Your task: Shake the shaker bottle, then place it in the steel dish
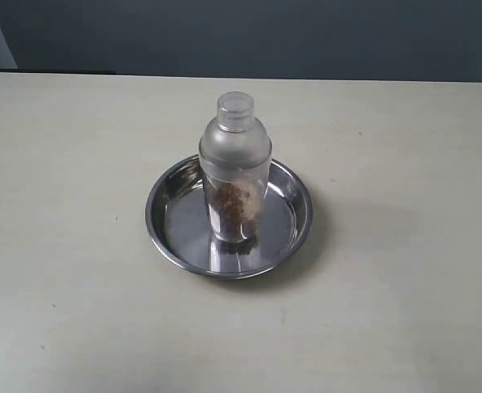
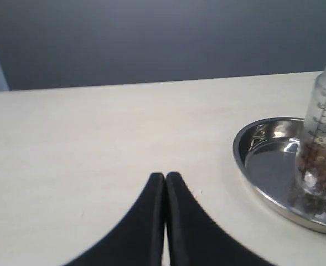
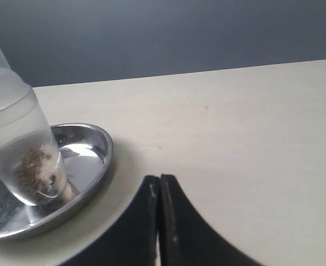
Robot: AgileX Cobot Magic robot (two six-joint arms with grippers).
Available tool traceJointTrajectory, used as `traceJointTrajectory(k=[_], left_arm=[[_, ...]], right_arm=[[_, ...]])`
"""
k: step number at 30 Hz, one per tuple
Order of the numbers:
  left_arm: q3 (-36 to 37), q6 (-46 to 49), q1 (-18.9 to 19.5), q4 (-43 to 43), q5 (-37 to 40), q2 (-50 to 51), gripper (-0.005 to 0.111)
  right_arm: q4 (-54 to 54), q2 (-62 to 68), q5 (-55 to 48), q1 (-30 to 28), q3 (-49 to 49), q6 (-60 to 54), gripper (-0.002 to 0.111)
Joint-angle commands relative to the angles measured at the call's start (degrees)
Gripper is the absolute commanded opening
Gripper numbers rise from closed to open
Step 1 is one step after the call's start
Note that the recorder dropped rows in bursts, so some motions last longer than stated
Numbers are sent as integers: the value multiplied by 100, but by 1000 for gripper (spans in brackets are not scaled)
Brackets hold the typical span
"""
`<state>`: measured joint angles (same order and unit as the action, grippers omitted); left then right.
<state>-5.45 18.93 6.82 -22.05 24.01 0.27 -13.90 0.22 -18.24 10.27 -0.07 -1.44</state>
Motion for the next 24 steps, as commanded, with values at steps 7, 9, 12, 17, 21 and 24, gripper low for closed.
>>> traceJointTrajectory(k=[7, 9, 12, 17, 21, 24], left_arm=[[545, -1599, 8, 1150, -317, -27, 0], [545, -1599, 8, 1165, -401, -27, 0], [545, -1599, 8, 1188, -478, -27, 0], [545, -1599, 8, 1325, -644, -27, 0], [545, -1599, 8, 1343, -1289, -27, 0], [545, -1575, -5, 1406, -1364, -27, 0]], right_arm=[[34, -22, 57, 10, 7, -5, -1], [34, -22, 57, 10, 7, -5, -1], [34, -22, 57, 10, 7, -5, -1], [34, -22, 57, 10, 7, -5, -1], [34, -22, 57, 10, 7, -5, -1], [34, -22, 57, 10, 7, -5, -1]])
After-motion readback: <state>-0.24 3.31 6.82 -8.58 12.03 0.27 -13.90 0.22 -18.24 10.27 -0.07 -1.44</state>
